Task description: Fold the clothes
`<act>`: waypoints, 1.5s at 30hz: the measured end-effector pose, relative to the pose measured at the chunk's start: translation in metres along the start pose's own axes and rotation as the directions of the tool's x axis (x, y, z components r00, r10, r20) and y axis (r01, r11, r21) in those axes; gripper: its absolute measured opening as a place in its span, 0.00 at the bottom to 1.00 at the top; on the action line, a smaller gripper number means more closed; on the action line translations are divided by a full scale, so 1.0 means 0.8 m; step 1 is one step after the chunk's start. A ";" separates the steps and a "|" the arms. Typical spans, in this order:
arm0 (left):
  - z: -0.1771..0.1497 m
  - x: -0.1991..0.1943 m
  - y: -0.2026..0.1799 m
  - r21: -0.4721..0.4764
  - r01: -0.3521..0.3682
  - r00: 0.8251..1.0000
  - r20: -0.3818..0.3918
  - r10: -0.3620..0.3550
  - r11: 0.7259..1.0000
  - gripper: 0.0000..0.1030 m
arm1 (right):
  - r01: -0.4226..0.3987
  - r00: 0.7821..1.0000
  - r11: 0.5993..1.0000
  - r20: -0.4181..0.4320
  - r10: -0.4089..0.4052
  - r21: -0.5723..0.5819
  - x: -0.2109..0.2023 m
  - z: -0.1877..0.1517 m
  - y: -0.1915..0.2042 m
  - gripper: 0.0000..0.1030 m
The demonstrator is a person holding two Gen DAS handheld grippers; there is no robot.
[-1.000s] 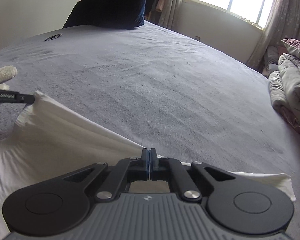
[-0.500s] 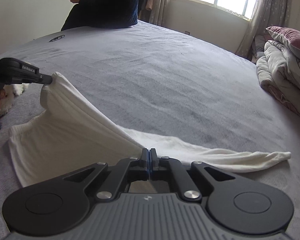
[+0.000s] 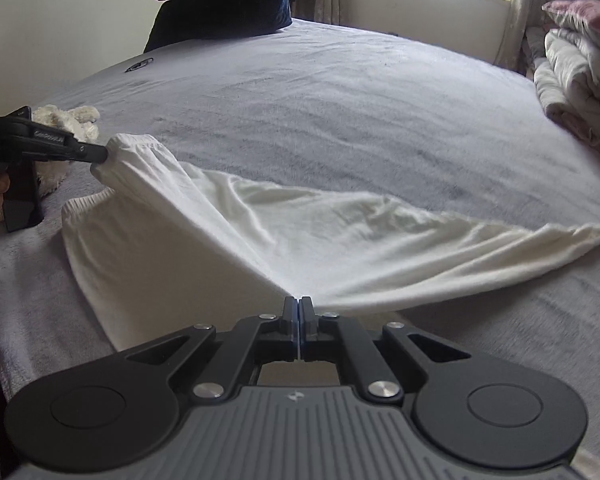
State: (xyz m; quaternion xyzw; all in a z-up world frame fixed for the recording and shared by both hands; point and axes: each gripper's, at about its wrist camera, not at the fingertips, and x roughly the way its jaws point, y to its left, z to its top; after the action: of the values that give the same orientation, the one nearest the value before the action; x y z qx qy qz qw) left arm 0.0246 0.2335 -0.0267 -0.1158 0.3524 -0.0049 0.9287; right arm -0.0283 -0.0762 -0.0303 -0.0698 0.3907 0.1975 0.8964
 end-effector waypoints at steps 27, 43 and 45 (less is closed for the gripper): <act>-0.026 -0.008 0.001 -0.502 0.082 0.974 -0.144 -0.177 0.861 0.64 | -0.009 0.998 1.000 -0.062 0.011 0.018 0.016 -0.025 -0.005 0.03; -0.044 0.014 0.010 -0.620 -0.094 0.987 -0.160 -0.009 0.779 0.31 | -0.011 0.999 0.999 -0.052 0.013 0.042 0.014 -0.026 -0.014 0.03; -0.047 0.010 0.016 -0.634 -0.088 0.988 -0.153 -0.013 0.768 0.25 | -0.008 0.999 0.998 -0.051 0.010 0.055 0.014 -0.026 -0.018 0.03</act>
State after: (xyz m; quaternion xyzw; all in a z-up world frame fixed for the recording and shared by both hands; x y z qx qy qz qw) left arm 0.0051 0.2374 -0.0622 -0.4167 0.4033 0.1251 0.8050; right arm -0.0295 -0.0917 -0.0528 -0.0484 0.4190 0.1889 0.8868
